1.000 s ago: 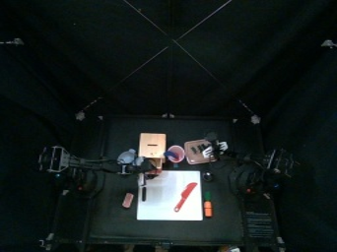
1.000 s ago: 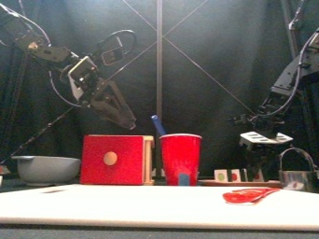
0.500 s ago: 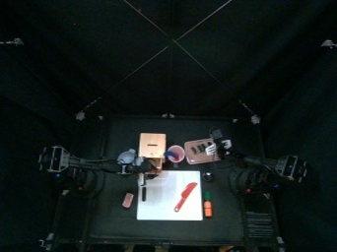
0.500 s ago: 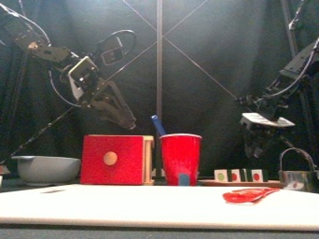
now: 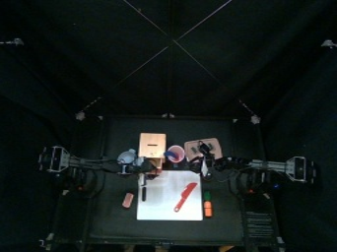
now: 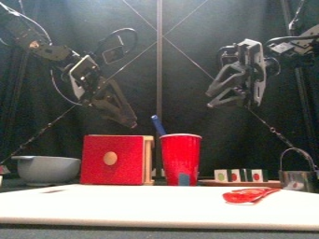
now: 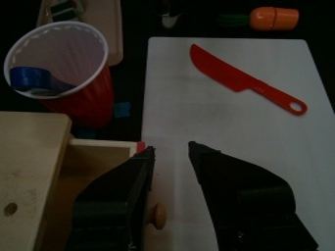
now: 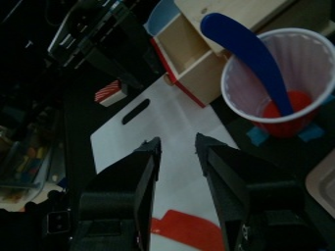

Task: Place sushi on board then cut the sushi with the knife then place the pieces on the plate
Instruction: Place the 4 sushi pieces on the plate

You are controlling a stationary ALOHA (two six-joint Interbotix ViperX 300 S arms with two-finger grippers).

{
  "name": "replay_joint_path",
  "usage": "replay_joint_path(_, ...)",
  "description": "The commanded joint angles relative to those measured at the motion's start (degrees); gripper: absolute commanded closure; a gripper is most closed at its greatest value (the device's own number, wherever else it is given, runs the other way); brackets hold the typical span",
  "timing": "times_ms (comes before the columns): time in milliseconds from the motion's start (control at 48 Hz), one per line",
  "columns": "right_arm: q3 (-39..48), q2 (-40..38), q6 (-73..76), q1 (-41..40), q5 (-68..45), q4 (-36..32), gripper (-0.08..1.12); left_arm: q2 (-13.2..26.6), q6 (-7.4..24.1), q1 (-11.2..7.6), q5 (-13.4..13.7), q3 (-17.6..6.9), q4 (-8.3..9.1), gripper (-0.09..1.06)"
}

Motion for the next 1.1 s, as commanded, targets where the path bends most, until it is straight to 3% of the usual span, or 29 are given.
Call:
replay_joint_path(21,-3.60,0.35,0.00,2.90,-0.09,0.18,0.31,-0.70,-0.09,-0.70,-0.18,-1.85,0.00,0.22)
replay_joint_path(167,-5.36,-0.62,-0.79,7.29,2.90,-1.67,0.31,-0.70,0.00,-1.14,-0.18,-2.72,0.00,0.22)
replay_joint_path(354,-10.55,-4.66,-0.26,13.18,6.42,-16.70,0.31,-0.53,0.09,-1.41,-0.79,-4.39,0.26,0.22)
replay_joint_path(396,-11.16,-5.01,-0.18,13.27,7.38,-17.31,0.31,-0.35,0.09,-1.49,-0.88,-4.75,0.44,0.22)
replay_joint_path(500,-12.39,-5.10,-0.18,13.18,7.38,-15.64,0.31,-0.09,0.00,-2.02,-1.41,-4.92,0.62,0.22)
replay_joint_path(854,-8.44,-4.92,0.00,10.02,4.22,0.09,0.31,0.00,-0.09,-3.34,-3.25,-4.31,0.53,0.22)
replay_joint_path(1000,-4.39,-4.31,-0.09,11.25,9.40,1.14,0.31,-0.09,-0.09,-3.52,-3.34,-4.31,0.53,0.22)
replay_joint_path(1104,-2.37,-2.11,-0.62,12.83,12.22,1.49,0.31,-0.35,-0.09,-4.22,-5.10,-4.48,0.44,0.22)
